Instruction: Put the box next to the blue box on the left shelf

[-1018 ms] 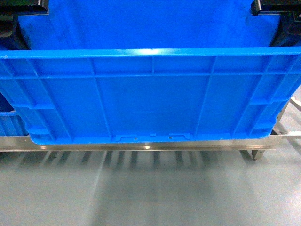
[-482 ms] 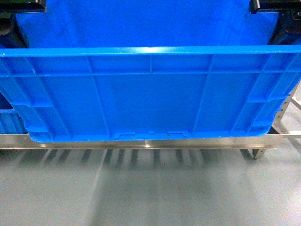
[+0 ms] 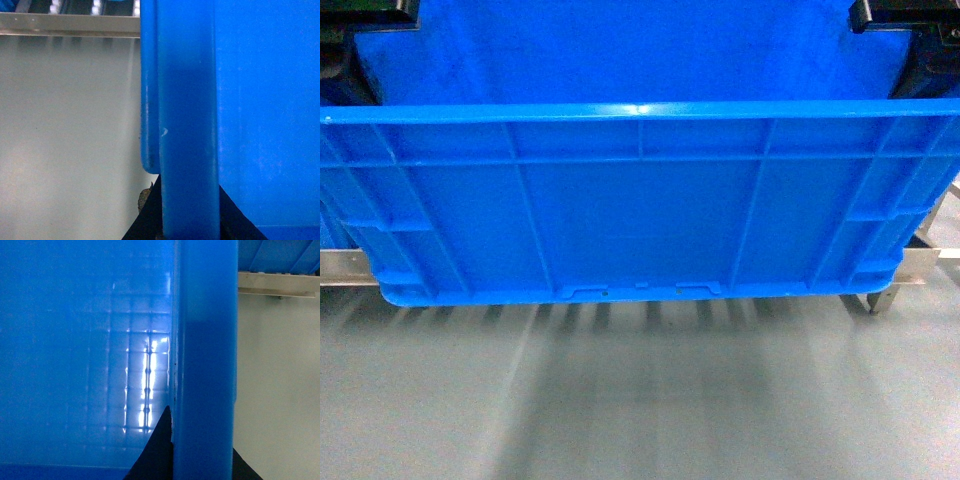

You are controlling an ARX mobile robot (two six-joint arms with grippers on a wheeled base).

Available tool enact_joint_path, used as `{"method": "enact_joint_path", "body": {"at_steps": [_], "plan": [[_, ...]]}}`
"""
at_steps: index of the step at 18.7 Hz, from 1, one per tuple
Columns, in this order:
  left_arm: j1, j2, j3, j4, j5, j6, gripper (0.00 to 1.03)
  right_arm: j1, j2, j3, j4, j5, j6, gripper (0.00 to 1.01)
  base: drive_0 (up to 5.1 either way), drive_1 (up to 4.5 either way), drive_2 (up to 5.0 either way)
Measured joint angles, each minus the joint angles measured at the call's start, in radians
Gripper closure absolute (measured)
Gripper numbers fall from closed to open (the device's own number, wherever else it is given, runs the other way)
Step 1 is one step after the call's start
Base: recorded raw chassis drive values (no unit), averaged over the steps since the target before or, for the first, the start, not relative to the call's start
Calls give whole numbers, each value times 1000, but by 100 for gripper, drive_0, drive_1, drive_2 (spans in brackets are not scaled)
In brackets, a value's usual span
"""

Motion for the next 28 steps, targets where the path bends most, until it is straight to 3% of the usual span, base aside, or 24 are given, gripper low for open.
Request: {"method": "enact_joint_path", "body": {"at_steps": [28], "plan": [[0,1,0,0,-1,0,96,0,1,0,1,0,-3,94,0,0,0]]}}
